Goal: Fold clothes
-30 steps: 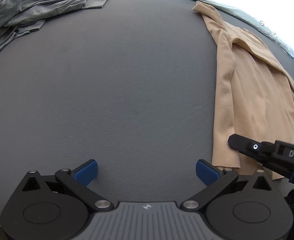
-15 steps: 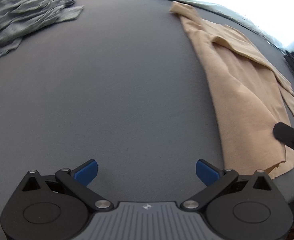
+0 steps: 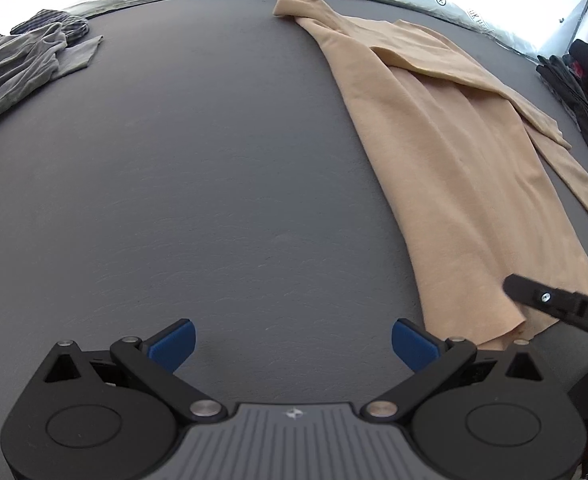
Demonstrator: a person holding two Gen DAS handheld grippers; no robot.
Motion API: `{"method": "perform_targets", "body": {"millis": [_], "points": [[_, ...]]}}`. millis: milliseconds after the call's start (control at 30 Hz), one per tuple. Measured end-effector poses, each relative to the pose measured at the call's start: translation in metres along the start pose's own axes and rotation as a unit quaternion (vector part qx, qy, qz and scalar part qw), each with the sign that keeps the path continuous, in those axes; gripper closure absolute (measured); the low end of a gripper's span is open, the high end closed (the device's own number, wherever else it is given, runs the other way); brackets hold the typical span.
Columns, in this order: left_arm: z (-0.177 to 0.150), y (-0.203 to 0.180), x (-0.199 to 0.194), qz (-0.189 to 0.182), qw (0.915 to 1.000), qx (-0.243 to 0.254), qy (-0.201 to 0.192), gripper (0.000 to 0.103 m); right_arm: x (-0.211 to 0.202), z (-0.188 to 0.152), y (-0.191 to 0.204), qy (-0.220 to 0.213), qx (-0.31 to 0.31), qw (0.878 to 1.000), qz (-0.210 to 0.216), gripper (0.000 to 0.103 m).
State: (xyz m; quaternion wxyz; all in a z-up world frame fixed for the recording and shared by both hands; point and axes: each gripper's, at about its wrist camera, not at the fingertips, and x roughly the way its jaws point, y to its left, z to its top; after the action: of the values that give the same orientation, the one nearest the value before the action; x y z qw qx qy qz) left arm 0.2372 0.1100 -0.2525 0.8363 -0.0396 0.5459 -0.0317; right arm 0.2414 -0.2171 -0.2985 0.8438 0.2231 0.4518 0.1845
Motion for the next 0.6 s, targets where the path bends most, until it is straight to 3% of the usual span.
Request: {"method": "perform_targets", "body": {"millis": [100,200,267,400,600], "points": [[0.002,-0.003,0.004,-0.001,1.0,-0.005,-0.001,0.0,0.002,0.003,-0.001,0.008,-0.002,1.0,0.002,0.101],[0.005,-0.01,0.007,0.003,1.0,-0.007,0.003,0.0,-0.003,0.007,-0.008,0.008,0.01,1.0,0.016,0.091],[0.011,-0.015,0.011,0.011,0.9999,-0.009,0.004,0.0,-0.01,0.012,-0.015,-0.005,0.022,0.999,0.028,0.083],[0.025,-0.023,0.016,0.029,0.9994,-0.017,0.002,0.0,-0.024,0.034,-0.039,-0.034,0.052,0.997,0.035,0.082],[0.061,-0.028,0.027,0.065,0.997,-0.042,-0.008,0.0,-0.032,0.089,-0.094,-0.086,0.096,0.992,-0.006,0.075]]}}
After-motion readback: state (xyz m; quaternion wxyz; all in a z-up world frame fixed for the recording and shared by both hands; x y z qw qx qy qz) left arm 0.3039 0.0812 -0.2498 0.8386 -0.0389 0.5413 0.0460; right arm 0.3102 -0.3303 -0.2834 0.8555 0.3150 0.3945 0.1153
